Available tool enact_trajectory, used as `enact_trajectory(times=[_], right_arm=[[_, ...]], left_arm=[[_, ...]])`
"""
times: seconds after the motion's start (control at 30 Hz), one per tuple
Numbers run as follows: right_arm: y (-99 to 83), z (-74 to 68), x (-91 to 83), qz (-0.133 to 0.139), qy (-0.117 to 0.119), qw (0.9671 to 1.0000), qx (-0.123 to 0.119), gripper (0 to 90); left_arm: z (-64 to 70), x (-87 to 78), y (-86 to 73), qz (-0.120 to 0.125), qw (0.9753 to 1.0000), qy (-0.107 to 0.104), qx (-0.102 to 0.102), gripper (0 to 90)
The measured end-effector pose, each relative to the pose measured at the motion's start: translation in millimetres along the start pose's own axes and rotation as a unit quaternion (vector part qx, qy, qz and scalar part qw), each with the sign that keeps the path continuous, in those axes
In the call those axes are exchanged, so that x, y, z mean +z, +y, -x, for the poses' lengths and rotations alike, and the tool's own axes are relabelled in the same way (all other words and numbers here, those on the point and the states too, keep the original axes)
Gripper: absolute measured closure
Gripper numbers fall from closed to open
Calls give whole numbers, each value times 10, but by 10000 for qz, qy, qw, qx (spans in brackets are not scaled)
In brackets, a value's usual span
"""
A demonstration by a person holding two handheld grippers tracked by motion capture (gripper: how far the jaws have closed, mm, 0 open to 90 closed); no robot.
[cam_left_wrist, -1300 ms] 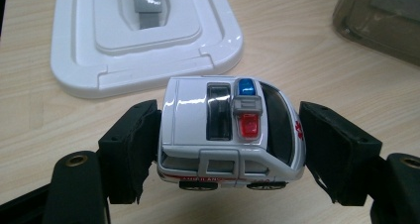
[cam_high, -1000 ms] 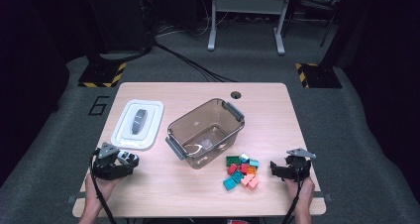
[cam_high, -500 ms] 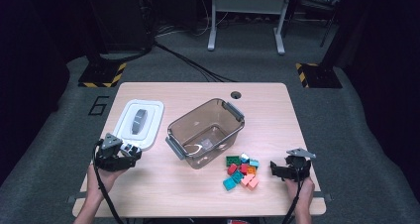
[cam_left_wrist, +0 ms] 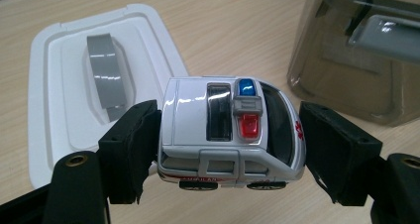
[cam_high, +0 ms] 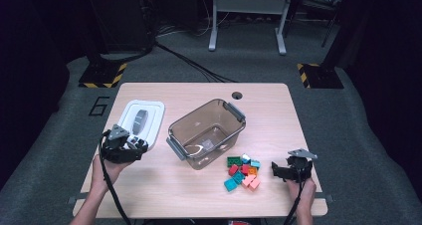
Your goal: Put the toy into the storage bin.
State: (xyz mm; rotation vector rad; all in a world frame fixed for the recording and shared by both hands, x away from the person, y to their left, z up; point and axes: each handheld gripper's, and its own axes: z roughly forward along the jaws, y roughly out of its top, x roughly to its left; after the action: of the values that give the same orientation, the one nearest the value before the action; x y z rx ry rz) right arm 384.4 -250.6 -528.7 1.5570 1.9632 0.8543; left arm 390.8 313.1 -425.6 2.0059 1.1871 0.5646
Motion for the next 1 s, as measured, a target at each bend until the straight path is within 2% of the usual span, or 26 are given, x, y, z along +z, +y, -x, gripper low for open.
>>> enact_trajectory(times=[0.13,0.6,0.67,1.0], right_arm=[[0,0,0,-1,1,10000,-1,52],[0,0,-2,-5,-3,10000,-10,52],[0,-1,-2,-6,-3,10000,-8,52],[0,-2,-2,-4,-2,10000,-4,52]], left_arm=[[15,-3,94,4,9999,-31,106,258],[62,-6,372,47,9995,-127,289,257],[66,-10,406,-5,9993,-166,338,258],[169,5,555,66,9986,-265,444,257]])
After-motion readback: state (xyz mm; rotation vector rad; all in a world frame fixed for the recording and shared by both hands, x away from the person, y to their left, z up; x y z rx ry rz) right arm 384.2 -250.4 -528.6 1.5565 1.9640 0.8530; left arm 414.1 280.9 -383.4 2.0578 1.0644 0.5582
